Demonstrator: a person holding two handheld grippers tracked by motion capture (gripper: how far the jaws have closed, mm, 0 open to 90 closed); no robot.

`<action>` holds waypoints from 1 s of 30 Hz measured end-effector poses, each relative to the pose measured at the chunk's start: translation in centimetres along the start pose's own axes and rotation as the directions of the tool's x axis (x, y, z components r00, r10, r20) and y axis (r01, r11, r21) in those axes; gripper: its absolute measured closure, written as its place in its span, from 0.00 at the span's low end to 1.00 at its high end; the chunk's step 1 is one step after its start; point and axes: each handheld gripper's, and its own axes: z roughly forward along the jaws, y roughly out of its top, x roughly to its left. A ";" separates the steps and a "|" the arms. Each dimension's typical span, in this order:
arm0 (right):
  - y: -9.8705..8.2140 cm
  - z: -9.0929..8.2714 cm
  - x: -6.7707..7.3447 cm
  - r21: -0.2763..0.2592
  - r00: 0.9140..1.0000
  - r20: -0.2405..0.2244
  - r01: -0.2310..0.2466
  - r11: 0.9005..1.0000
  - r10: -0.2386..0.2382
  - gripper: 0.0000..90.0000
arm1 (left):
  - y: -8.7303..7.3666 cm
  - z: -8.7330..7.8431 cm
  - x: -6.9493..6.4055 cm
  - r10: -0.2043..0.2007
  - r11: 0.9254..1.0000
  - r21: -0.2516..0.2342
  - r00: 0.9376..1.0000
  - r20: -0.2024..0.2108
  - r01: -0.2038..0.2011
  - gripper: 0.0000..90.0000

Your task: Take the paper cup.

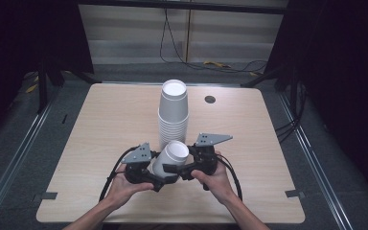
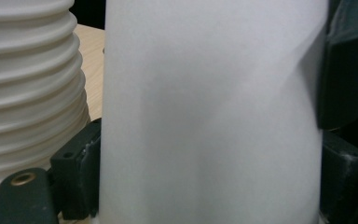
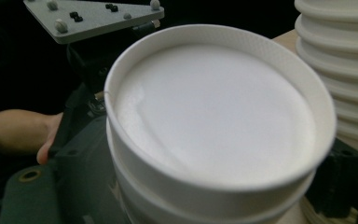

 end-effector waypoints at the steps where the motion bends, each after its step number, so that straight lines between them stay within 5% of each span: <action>1: 0.1 -0.1 0.0 -0.003 1.000 0.002 0.006 1.000 -0.006 0.16 | 0.0 0.0 -0.1 -0.001 1.000 -0.003 1.000 0.007 0.001 0.16; 15: 0.8 -0.9 -0.4 -0.017 1.000 0.012 -0.003 1.000 0.004 0.14 | -0.1 -0.3 0.5 -0.013 1.000 0.028 1.000 0.016 0.013 0.17; 30: 1.0 -2.0 -0.7 -0.020 1.000 0.020 -0.002 1.000 0.002 0.15 | 0.1 -1.9 1.5 -0.026 0.996 0.086 0.999 -0.020 0.028 0.17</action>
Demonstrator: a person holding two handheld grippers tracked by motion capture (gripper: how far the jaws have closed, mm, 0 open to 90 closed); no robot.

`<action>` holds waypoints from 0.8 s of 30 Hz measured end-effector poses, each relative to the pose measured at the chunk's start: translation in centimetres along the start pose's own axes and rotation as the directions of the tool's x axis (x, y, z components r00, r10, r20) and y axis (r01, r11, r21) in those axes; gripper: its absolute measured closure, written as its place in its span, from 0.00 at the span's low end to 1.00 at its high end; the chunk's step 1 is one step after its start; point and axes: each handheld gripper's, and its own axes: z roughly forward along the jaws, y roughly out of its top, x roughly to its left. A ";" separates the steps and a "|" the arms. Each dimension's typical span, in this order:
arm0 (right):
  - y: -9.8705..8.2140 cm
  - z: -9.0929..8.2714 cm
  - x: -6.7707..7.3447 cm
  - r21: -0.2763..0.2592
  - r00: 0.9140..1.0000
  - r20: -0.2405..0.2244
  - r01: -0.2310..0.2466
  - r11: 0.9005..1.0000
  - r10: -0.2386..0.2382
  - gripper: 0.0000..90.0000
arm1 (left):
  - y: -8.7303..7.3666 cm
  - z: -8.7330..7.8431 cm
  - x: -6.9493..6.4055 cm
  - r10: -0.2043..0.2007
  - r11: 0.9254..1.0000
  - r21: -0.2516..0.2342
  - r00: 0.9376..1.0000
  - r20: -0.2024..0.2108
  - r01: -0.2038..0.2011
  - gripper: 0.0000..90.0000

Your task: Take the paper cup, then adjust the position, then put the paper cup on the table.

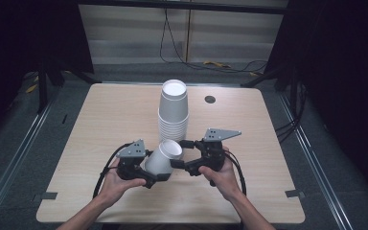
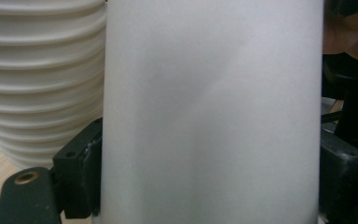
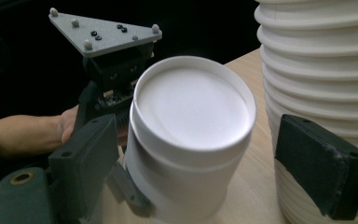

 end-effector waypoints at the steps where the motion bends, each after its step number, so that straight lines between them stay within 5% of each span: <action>1: 0.0 -0.1 0.0 -0.001 1.000 -0.003 0.001 1.000 -0.001 0.15 | 0.0 -0.1 0.0 -0.002 1.000 0.002 1.000 -0.003 0.002 0.17; 9: -0.1 -0.7 -0.1 0.026 1.000 0.016 0.019 0.999 -0.020 0.15 | 0.1 -0.5 0.2 0.002 1.000 0.031 1.000 -0.022 -0.002 0.17; 14: 0.0 -1.1 -0.6 0.121 0.998 0.035 0.047 0.992 -0.052 0.15 | 0.0 -0.3 0.3 -0.010 0.997 0.076 1.000 -0.008 0.010 0.17; 24: 0.0 -0.8 -1.1 0.197 0.997 0.021 0.065 0.978 -0.071 0.15 | 0.1 -0.3 0.4 0.011 0.989 0.148 1.000 -0.012 -0.009 0.17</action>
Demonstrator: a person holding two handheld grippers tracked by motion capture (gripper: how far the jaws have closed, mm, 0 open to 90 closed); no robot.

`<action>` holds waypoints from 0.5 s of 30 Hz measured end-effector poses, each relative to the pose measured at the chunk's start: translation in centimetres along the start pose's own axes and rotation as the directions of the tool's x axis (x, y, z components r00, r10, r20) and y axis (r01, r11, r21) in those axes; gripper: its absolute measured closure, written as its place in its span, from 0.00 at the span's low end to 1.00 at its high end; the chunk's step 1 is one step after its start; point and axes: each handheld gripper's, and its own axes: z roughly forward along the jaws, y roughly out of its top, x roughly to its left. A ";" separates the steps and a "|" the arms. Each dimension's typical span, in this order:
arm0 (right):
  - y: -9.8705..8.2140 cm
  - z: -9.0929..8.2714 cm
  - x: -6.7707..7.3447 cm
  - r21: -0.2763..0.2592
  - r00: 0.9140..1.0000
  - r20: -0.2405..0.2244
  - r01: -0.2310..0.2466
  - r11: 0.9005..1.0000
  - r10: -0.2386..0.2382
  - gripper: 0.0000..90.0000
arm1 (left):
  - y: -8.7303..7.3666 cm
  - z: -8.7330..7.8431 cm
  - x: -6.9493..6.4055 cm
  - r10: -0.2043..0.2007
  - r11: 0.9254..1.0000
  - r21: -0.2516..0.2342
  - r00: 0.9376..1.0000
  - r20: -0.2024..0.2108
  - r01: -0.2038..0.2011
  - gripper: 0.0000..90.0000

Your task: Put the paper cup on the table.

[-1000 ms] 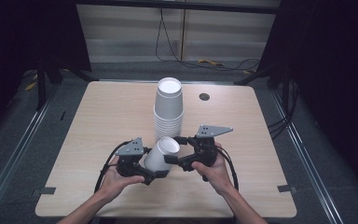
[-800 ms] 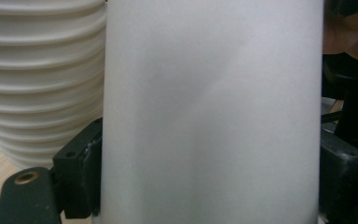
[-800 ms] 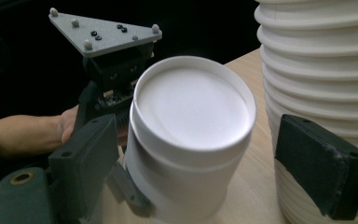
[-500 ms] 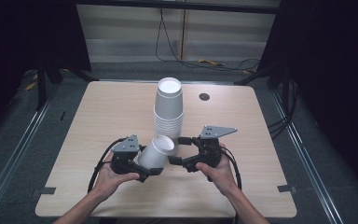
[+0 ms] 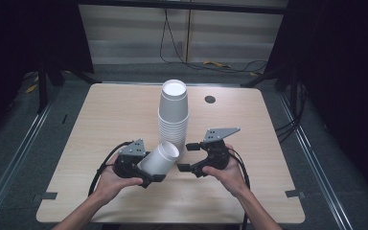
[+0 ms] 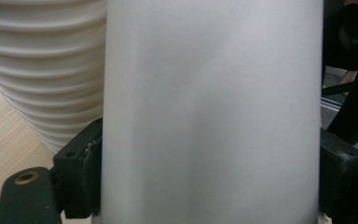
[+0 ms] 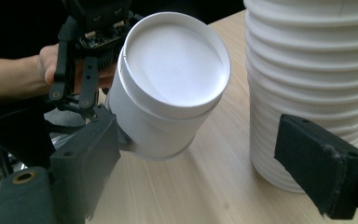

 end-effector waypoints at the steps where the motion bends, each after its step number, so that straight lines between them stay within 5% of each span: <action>1: 0.0 0.0 0.1 0.001 1.000 -0.002 -0.001 1.000 0.001 0.15 | 0.0 0.0 0.0 0.004 1.000 0.006 1.000 0.000 -0.004 0.17; 15: -0.1 0.0 0.8 0.073 0.999 -0.012 0.041 0.996 -0.040 0.15 | 0.4 0.3 -0.5 0.030 0.994 0.108 0.999 -0.037 -0.026 0.18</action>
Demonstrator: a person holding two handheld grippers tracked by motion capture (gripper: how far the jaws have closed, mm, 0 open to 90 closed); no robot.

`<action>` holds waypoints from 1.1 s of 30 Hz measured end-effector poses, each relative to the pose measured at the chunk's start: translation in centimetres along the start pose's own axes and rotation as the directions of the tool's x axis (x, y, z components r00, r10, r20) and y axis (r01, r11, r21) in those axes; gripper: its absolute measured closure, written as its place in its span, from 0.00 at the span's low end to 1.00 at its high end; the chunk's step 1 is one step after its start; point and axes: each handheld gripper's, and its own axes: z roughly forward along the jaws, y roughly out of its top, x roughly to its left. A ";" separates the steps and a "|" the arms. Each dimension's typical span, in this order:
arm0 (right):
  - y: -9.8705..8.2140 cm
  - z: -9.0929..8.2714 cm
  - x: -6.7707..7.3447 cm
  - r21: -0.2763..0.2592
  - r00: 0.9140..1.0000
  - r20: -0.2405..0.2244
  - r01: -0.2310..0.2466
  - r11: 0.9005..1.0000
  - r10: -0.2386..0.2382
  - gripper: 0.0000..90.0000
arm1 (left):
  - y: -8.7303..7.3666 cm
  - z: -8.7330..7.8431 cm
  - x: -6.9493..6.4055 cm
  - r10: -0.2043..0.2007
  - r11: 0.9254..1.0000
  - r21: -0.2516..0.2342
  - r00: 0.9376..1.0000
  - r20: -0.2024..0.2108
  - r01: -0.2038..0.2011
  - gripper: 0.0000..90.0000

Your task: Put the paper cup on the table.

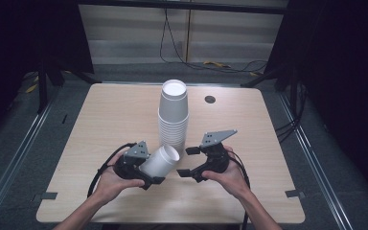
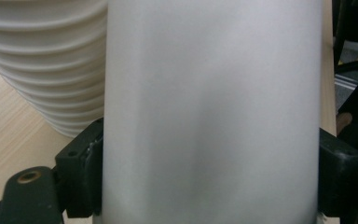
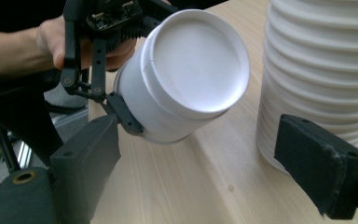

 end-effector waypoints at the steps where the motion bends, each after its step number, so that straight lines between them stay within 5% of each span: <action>1: 0.0 0.0 0.0 0.017 1.000 0.008 0.009 1.000 -0.009 0.15 | 0.1 0.1 -0.1 0.022 0.999 0.028 1.000 -0.003 -0.022 0.18; 16: 0.0 0.8 0.2 0.157 0.999 0.005 0.043 0.987 -0.045 0.17 | 0.6 0.4 -0.6 0.088 0.989 0.122 0.996 0.011 -0.089 0.17; 21: -0.1 1.1 0.1 0.199 0.999 0.003 0.049 0.979 -0.050 0.17 | 1.2 -0.1 -0.4 0.143 0.968 0.207 0.990 0.018 -0.144 0.17; 24: -0.2 1.2 0.1 0.220 0.998 -0.004 0.057 0.974 -0.057 0.17 | 1.3 -0.4 -0.4 0.152 0.965 0.215 0.988 0.016 -0.151 0.17; 26: -0.2 1.4 0.1 0.234 0.998 -0.009 0.065 0.970 -0.064 0.17 | 1.5 -0.5 -0.5 0.178 0.953 0.243 0.984 0.022 -0.178 0.17; 33: -0.1 1.7 0.1 0.273 0.995 -0.002 0.095 0.957 -0.098 0.18 | 2.5 0.3 -0.9 0.222 0.937 0.271 0.975 0.032 -0.222 0.17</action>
